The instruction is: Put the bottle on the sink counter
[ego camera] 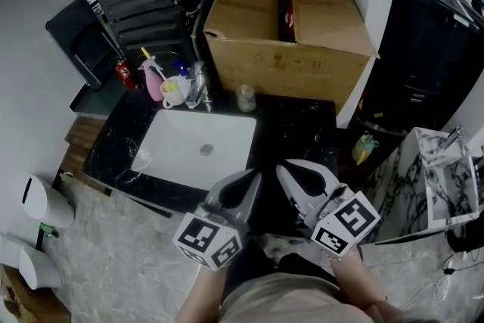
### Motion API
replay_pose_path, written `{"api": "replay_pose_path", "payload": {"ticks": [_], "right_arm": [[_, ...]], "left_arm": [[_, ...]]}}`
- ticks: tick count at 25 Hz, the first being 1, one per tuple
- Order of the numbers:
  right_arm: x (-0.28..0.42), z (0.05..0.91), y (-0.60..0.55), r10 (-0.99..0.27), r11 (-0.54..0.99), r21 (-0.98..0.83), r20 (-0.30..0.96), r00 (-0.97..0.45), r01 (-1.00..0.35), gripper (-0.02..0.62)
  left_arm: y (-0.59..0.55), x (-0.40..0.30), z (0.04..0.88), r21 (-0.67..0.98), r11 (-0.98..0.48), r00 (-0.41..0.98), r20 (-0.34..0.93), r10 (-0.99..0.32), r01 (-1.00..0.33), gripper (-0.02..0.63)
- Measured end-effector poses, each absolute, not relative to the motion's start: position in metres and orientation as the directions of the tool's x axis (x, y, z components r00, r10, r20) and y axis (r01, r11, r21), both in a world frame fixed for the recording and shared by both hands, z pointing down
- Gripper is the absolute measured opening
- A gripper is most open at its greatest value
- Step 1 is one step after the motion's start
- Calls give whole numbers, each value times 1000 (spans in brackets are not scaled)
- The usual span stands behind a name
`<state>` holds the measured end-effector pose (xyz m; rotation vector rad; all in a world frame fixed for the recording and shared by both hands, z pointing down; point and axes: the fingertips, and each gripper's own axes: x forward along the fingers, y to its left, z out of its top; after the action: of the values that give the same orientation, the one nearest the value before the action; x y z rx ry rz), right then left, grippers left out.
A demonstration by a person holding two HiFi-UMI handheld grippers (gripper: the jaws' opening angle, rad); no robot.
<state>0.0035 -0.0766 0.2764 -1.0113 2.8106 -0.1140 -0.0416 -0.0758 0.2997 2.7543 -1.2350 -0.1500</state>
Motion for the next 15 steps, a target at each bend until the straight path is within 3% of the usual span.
{"api": "replay_pose_path", "payload": {"ticks": [15], "right_arm": [[-4, 289, -83, -628, 777, -130, -91, -773, -616, 3]], "left_arm": [[-83, -43, 312, 173, -668, 675, -18, -737, -724, 8]]}}
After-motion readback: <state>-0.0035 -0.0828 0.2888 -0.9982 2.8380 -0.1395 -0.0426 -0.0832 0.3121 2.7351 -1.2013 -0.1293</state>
